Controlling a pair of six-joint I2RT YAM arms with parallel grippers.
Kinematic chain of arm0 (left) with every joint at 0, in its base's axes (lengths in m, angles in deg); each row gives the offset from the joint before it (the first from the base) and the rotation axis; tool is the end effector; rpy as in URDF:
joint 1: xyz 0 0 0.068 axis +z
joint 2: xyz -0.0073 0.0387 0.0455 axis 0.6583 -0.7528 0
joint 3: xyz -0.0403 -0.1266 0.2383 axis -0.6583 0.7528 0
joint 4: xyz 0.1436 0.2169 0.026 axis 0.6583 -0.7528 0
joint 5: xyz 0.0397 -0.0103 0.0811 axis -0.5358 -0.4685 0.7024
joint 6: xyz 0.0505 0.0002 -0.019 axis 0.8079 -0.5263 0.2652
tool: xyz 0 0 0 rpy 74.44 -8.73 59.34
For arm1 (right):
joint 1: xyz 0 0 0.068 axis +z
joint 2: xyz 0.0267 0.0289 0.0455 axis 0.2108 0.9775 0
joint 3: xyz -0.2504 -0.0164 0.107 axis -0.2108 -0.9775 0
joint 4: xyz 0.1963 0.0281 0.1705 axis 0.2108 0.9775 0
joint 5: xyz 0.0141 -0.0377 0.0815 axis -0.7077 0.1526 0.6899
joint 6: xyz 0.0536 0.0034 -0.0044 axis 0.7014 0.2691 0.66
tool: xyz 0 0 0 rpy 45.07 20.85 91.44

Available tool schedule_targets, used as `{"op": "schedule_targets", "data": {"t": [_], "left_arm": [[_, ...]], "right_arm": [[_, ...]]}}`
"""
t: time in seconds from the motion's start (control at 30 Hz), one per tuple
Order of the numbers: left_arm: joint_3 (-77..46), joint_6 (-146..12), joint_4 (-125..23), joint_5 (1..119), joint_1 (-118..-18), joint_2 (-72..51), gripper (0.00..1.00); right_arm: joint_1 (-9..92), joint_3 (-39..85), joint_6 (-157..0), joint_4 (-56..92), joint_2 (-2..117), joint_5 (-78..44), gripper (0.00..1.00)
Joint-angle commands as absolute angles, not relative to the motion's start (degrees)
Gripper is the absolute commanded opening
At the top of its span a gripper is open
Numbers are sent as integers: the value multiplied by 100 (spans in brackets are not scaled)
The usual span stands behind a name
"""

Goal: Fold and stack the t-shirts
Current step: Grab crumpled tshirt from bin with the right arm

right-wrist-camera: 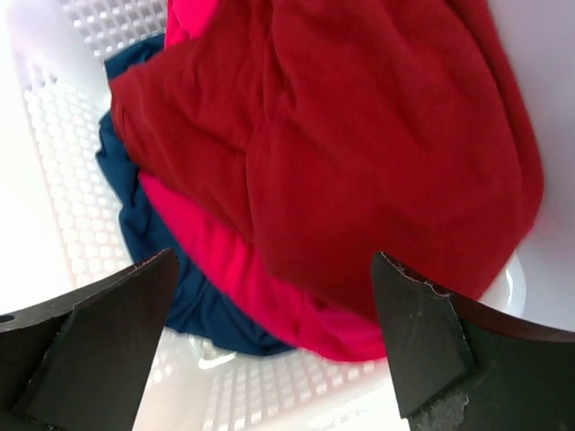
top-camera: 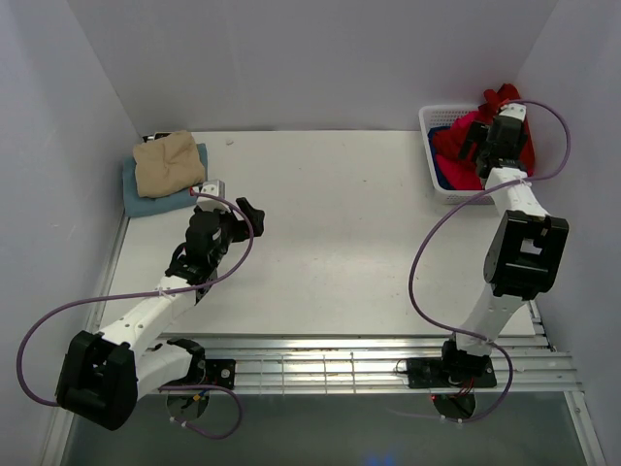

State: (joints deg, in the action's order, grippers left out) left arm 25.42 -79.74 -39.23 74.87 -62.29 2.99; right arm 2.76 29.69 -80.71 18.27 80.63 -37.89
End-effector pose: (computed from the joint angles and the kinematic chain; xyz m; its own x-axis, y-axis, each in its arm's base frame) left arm 0.2262 -0.0829 0.2432 -0.3416 -0.2998 -0.8908 0.1250 0.9249 -0.3592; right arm 0.4287 -0.0795 0.2900 -0.3534 0.1331 -0.9259 0.4010 0.9158 -0.0215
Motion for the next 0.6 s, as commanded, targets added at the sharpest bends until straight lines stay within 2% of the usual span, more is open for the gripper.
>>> {"op": "schedule_targets", "data": {"t": [0.0, 0.17, 0.27, 0.3, 0.4, 0.53, 0.57], "left_arm": [[2614, -7876, -3802, 7603, -6235, 419, 96], [2632, -7823, -3793, 7735, -6235, 367, 96], [2684, -7762, -3749, 7840, -6235, 305, 96], [2702, -7744, -3723, 7858, -6235, 279, 96], [2711, -7735, -3705, 7885, -6226, 156, 96], [2728, -7771, -3679, 7858, -6226, 59, 96], [2737, -7771, -3662, 7867, -6226, 68, 96]], "right_arm": [[241, 3582, -8372, 1594, 8460, -3876, 93], [233, 4907, -8478, 2368, 9506, -4105, 98], [241, 5173, -8461, 2544, 9824, -4052, 100], [233, 5348, -8426, 2623, 10033, -4044, 95], [241, 5577, -8390, 2905, 10351, -4113, 88], [241, 5412, -8381, 3107, 10361, -4623, 84], [241, 5315, -8390, 3073, 10291, -4684, 77]]}}
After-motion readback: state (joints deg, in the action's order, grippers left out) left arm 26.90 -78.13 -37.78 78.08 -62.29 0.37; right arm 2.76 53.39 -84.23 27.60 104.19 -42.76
